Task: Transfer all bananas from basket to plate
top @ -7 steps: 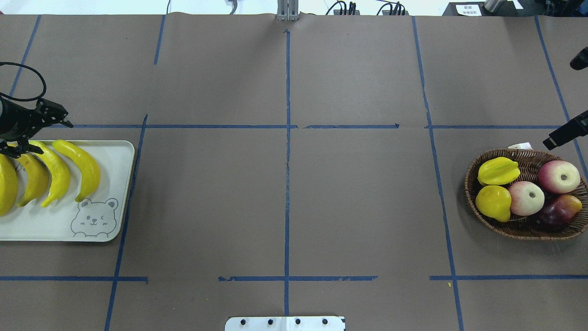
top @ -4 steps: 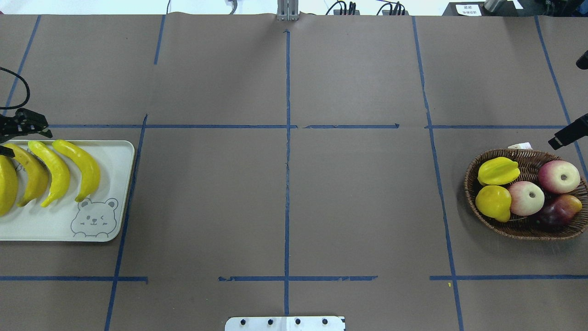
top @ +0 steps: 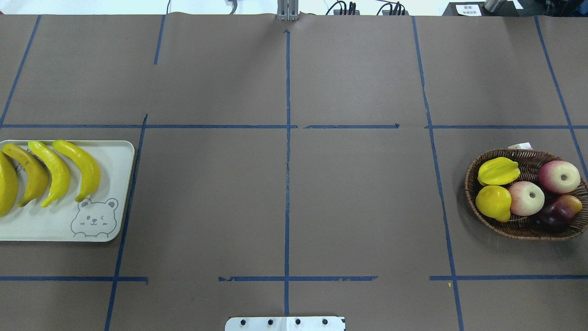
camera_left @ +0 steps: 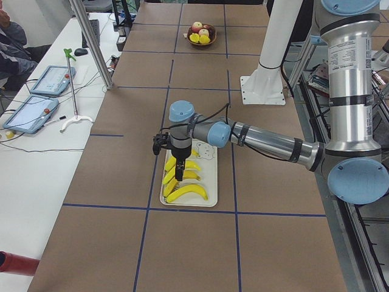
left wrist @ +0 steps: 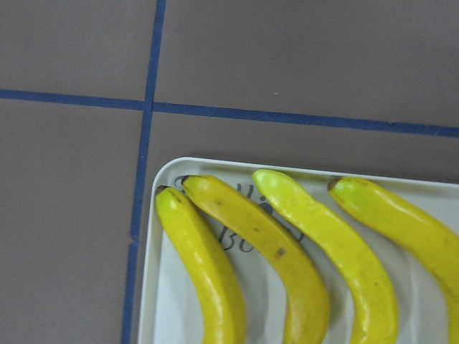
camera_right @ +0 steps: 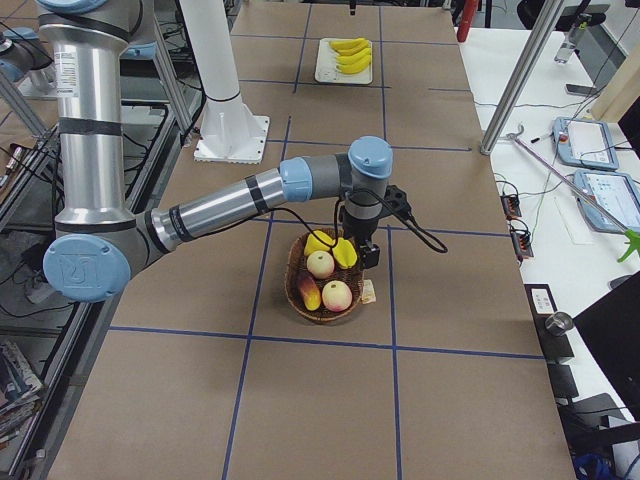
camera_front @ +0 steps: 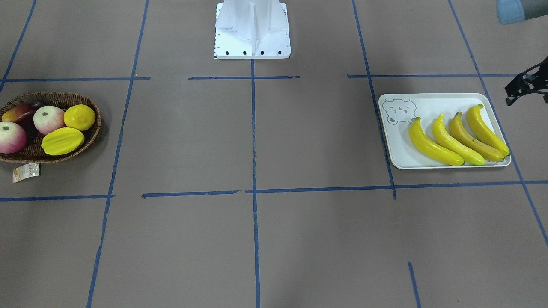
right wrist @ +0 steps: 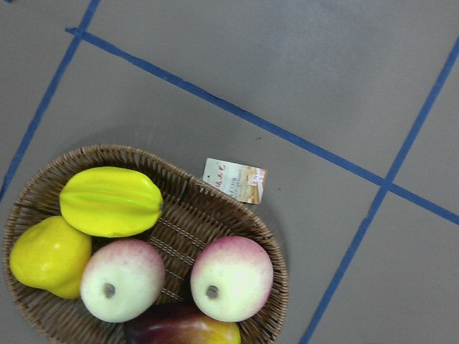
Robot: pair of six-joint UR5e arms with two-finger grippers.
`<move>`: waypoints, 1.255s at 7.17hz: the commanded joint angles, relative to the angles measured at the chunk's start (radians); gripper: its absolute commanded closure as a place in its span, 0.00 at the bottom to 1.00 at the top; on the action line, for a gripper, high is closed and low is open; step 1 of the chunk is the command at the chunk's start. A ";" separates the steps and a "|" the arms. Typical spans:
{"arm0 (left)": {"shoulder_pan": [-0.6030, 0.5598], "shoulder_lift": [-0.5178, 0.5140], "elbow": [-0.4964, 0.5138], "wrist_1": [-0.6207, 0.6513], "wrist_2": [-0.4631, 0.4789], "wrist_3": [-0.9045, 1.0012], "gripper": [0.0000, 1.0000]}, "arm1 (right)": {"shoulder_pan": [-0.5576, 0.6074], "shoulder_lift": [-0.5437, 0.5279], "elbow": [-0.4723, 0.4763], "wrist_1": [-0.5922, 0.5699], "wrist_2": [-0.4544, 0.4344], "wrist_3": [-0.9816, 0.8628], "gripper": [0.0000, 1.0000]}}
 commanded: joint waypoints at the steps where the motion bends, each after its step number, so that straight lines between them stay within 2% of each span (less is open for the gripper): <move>1: -0.157 0.001 0.071 0.063 -0.002 0.367 0.00 | 0.119 -0.002 -0.116 0.000 0.015 -0.172 0.01; 2: -0.237 0.003 0.134 0.069 -0.055 0.505 0.00 | 0.154 -0.012 -0.164 0.003 0.015 -0.209 0.01; 3: -0.310 0.021 0.192 0.069 -0.151 0.579 0.00 | 0.177 -0.030 -0.196 0.006 0.021 -0.210 0.01; 4: -0.363 0.046 0.197 0.064 -0.192 0.576 0.00 | 0.187 -0.056 -0.215 0.008 0.038 -0.190 0.01; 6: -0.376 0.051 0.181 0.064 -0.190 0.545 0.00 | 0.188 -0.057 -0.195 0.013 0.034 -0.031 0.00; 9: -0.373 0.061 0.194 0.051 -0.190 0.546 0.00 | 0.187 -0.055 -0.194 0.014 0.034 -0.033 0.00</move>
